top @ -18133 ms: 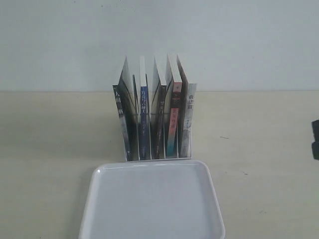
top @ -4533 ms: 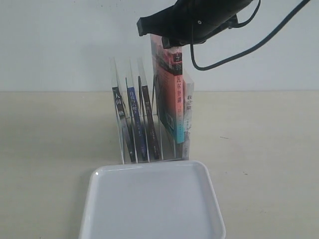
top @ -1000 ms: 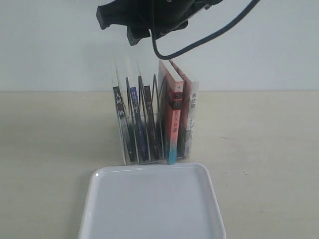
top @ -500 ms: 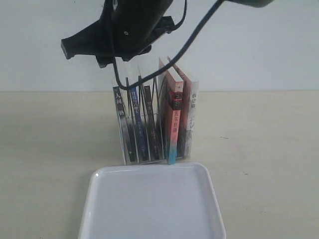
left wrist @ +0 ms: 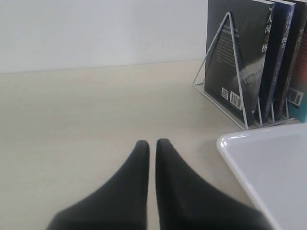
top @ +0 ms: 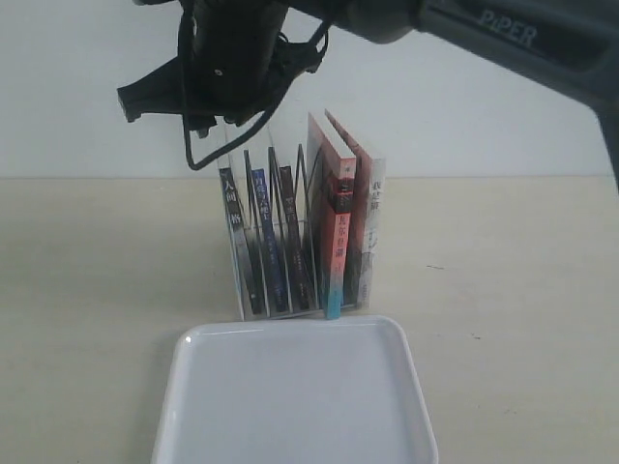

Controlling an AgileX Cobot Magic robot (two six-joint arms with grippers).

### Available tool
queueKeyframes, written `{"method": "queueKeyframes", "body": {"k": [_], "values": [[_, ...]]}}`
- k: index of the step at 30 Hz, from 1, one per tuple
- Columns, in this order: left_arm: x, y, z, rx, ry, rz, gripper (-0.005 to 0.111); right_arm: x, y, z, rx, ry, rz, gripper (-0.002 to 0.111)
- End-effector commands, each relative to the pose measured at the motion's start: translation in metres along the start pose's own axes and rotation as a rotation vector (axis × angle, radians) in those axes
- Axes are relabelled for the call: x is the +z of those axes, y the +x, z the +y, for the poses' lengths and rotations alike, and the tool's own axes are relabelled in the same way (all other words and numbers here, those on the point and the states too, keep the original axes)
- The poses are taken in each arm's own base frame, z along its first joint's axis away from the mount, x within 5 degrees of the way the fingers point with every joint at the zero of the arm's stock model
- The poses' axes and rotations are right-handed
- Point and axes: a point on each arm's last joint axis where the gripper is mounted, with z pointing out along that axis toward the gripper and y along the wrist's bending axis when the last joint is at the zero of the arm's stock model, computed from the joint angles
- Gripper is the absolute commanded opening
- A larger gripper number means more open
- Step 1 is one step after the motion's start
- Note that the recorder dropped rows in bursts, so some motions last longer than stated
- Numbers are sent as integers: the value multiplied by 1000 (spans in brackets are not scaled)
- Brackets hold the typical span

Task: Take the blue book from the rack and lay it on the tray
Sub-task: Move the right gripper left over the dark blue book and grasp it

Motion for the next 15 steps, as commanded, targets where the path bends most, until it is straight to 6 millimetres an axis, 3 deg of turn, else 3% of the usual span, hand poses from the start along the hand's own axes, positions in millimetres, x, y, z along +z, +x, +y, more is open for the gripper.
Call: {"method": "queueKeyframes", "body": {"k": [1, 5, 15], "values": [[0, -1, 0, 0, -2, -8, 4, 8, -2, -20, 47, 35, 16, 28], [0, -1, 0, 0, -2, -8, 4, 12, -2, -31, 78, 33, 26, 28], [0, -1, 0, 0, -2, -8, 4, 21, 0, -29, 73, 19, 32, 28]]}}
